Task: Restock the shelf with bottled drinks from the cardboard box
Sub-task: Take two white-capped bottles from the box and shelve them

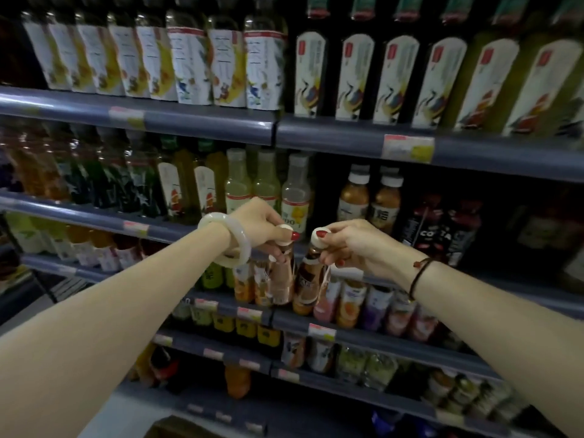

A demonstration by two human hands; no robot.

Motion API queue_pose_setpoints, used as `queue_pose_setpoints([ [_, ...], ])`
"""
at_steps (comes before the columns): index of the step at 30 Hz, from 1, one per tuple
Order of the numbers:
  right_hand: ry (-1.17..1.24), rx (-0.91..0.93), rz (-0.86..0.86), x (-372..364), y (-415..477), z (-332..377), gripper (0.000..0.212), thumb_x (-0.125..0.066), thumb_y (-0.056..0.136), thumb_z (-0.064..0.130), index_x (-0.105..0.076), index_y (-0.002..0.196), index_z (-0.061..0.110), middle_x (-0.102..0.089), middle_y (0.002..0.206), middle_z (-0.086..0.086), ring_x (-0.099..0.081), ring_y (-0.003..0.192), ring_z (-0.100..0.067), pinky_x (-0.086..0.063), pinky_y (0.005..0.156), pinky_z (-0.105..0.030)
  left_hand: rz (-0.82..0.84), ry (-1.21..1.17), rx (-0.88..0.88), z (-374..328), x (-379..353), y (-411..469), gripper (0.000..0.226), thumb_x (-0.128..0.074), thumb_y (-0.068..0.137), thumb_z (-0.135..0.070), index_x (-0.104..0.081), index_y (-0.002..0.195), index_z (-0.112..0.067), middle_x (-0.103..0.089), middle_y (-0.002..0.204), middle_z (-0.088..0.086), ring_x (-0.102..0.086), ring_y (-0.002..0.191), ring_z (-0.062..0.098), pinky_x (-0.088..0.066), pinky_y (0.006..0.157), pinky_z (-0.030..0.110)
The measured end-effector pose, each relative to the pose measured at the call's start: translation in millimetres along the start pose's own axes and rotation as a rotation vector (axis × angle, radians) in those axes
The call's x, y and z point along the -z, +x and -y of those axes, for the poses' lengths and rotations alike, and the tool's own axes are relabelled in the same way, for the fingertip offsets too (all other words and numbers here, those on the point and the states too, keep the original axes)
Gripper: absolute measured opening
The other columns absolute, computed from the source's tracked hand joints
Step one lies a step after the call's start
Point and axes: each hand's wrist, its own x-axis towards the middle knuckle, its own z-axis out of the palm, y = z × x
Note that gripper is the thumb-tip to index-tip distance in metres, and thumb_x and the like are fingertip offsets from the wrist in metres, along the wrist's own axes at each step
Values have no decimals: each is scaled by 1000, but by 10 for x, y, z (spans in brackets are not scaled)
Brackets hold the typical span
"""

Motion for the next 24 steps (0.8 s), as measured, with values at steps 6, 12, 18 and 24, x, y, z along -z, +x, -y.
queue_pose_setpoints([
  [6,8,-18,-57,559,-218,-116,12,-58,91,9,-68,99,7,-68,54,-8,-63,42,-9,-46,47,-18,39,-21,-63,-359,-449,218,18,-67,86,-12,-73,97,2,-74,87,14,-75,70,17,-58,57,17],
  [12,26,-16,-118,1197,-445,-231,10,-60,90,11,-68,96,10,-70,57,-6,-65,46,-9,-46,47,-17,125,-14,-122,-795,-931,385,22,-65,88,-9,-70,102,7,-72,87,13,-73,66,17,-59,57,19],
  [18,34,-4,-191,1791,-677,-287,11,-58,91,8,-68,94,9,-70,57,-4,-65,47,-9,-43,42,-16,179,-49,-177,-1196,-1367,520,21,-67,86,-6,-70,102,6,-73,92,15,-74,79,27,-61,65,23],
  [24,5,18,-270,2323,-897,-318,14,-56,92,8,-69,94,10,-71,61,-5,-67,50,-10,-43,44,-17,226,-75,-249,-1560,-1754,664,21,-68,85,-8,-71,101,5,-74,91,16,-75,83,28,-61,78,31],
])
